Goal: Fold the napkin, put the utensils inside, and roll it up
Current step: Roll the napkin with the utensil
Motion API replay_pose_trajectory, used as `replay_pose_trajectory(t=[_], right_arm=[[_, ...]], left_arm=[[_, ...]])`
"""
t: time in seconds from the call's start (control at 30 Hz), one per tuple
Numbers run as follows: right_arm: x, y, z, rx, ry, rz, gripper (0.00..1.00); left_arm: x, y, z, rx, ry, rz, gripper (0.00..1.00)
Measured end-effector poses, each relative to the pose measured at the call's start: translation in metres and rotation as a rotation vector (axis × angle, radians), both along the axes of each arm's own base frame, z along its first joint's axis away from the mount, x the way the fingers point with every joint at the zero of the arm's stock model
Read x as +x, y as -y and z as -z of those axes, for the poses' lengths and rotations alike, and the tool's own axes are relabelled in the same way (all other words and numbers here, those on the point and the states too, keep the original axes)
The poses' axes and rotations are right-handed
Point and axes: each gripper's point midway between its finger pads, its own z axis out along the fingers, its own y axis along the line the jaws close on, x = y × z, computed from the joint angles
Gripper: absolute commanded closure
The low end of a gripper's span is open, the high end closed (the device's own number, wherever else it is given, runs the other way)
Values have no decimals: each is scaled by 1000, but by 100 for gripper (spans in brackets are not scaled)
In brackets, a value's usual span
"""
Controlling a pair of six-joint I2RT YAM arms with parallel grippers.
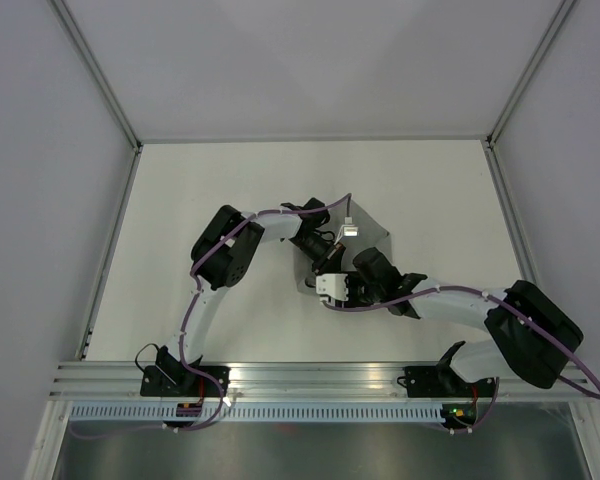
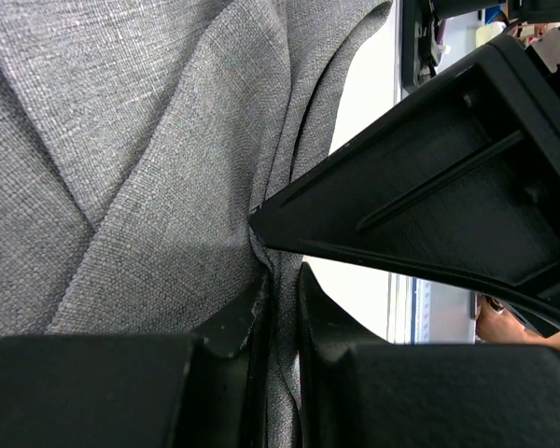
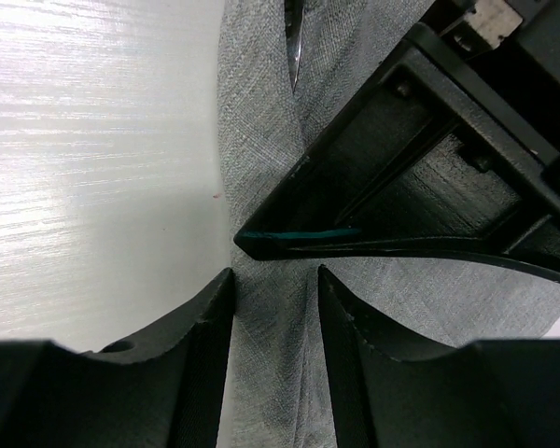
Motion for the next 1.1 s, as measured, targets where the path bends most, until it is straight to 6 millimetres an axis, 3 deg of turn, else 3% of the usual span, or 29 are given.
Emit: replay_pose_trajectory(t=[0.17, 0.33, 0.5, 0.73, 1.1], right_arm=[[2, -2, 2, -9, -1, -9, 57], [3, -7, 4, -21, -15, -26, 66], [4, -10, 6, -35, -35, -33, 76], [5, -13, 7, -54, -67, -35, 91], [12, -19, 6, -76, -124, -31, 99]], left_arm=[[1, -2, 0, 0, -16, -6, 98], [3, -6, 0, 4, -33, -18, 96], [6, -8, 0, 10, -37, -27, 90], [8, -10, 1, 20, -26, -32, 71], [24, -18, -6, 79, 55, -82, 65]])
